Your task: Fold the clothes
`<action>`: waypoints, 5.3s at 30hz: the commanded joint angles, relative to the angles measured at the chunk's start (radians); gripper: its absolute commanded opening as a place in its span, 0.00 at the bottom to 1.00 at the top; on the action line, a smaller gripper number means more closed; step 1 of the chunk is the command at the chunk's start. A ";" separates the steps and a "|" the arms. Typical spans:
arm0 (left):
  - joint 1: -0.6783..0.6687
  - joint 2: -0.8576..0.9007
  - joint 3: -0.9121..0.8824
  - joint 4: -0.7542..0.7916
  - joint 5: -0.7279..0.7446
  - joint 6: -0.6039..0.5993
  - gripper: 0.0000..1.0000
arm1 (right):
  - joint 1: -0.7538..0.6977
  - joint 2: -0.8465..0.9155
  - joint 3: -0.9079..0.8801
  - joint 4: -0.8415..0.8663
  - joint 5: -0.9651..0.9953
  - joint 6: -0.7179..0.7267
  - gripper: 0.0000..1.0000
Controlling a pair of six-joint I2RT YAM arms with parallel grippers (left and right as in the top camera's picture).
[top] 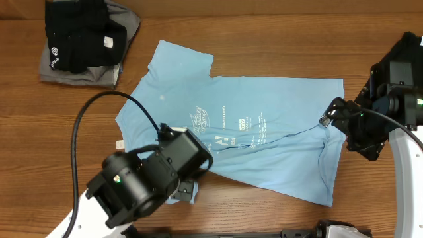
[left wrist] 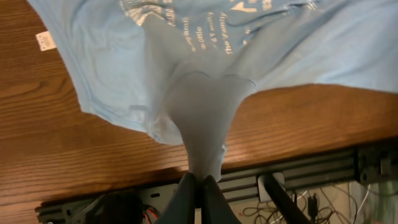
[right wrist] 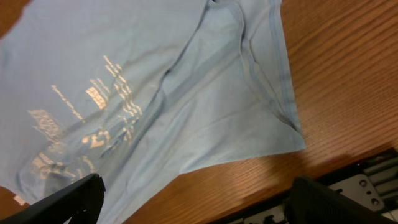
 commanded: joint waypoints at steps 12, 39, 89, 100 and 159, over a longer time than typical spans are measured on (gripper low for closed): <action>-0.109 -0.026 -0.084 -0.013 0.016 -0.058 0.04 | -0.002 -0.014 -0.393 0.260 -0.045 0.005 1.00; 0.242 -0.028 -0.179 0.018 -0.224 -0.245 0.10 | -0.002 -0.014 -0.678 0.406 -0.205 0.049 1.00; 0.267 0.013 -0.364 0.212 -0.035 -0.046 0.81 | -0.002 -0.096 -0.962 0.425 -0.070 0.344 1.00; 0.267 0.013 -0.364 0.224 -0.035 -0.027 0.82 | -0.002 -0.096 -0.964 0.437 -0.088 0.311 1.00; 0.603 0.254 -0.369 0.385 0.209 0.255 0.96 | -0.003 -0.092 -0.703 0.464 -0.183 0.284 0.04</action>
